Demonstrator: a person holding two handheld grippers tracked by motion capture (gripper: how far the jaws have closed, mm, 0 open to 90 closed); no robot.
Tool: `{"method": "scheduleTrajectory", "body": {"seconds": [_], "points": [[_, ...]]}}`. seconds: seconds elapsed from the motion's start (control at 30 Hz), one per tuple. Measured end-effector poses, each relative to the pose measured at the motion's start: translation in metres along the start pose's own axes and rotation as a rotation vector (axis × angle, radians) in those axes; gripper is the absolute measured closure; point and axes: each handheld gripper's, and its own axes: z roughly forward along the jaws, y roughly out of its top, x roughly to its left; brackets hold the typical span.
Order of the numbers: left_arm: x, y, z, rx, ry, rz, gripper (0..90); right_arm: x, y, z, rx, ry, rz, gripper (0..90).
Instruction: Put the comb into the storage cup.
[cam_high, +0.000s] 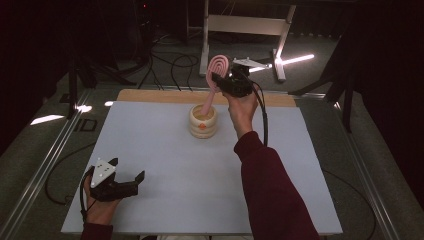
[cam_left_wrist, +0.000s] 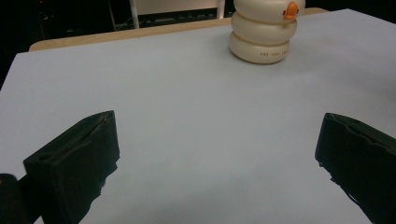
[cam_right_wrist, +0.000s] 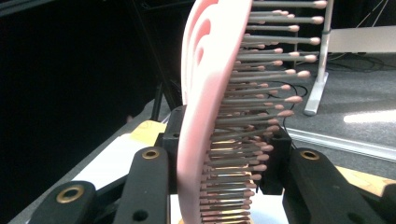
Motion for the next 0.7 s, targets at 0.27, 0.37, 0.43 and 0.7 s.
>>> {"method": "scheduleTrajectory", "body": {"seconds": [0.27, 0.37, 0.43, 0.7], "points": [[-0.001, 0.0, 0.001, 0.003, -0.004, 0.006, 0.2, 0.0, -0.004, 0.002, -0.007, -0.011, 0.003, 63.7], [-0.001, 0.0, 0.0, 0.001, -0.004, 0.003, 0.2, 0.0, -0.005, 0.003, -0.01, -0.012, 0.007, 63.7], [-0.001, 0.0, 0.001, 0.003, -0.004, 0.005, 0.2, -0.001, -0.007, 0.003, -0.008, -0.016, 0.008, 63.7], [-0.001, 0.0, 0.001, 0.003, -0.005, 0.006, 0.2, -0.008, -0.014, 0.005, -0.004, -0.032, 0.027, 63.7]]}}
